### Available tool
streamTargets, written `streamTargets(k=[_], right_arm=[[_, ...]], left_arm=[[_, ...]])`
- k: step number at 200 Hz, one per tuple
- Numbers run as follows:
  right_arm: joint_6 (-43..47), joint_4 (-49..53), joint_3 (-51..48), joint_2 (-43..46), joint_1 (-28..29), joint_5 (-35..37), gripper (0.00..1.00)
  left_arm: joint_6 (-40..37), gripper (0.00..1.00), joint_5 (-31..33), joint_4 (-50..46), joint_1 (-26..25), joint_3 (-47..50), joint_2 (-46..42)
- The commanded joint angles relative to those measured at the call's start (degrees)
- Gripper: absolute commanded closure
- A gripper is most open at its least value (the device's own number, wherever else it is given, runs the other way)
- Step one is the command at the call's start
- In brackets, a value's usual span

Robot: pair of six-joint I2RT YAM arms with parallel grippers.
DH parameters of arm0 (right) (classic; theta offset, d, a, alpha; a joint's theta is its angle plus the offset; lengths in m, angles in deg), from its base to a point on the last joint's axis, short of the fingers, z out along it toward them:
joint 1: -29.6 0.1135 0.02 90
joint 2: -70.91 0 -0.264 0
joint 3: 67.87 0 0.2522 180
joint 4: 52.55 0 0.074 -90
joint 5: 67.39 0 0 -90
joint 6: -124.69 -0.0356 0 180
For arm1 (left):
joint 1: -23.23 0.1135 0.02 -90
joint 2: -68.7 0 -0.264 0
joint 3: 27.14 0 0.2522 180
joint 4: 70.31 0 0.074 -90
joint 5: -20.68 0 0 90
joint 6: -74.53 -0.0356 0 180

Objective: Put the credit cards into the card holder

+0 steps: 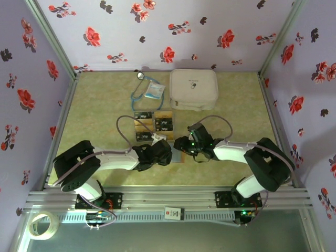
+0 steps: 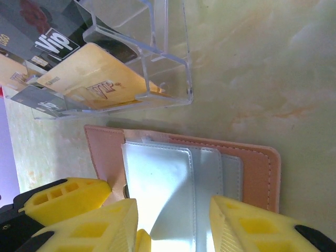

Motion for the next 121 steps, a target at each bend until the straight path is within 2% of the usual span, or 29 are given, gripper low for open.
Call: streamTargets(k=[1, 121], right_arm=[[0.95, -0.73, 1.47, -1.43, 0.59, -0.62, 0.60], [0.50, -2.94, 3.84, -6.10, 1.36, -3.00, 0.60]], left_arm=[[1.05, 0.33, -0.41, -2.24, 0.06, 2.13, 2.29], [1.52, 0.33, -1.10, -0.86, 0.03, 2.85, 2.65]])
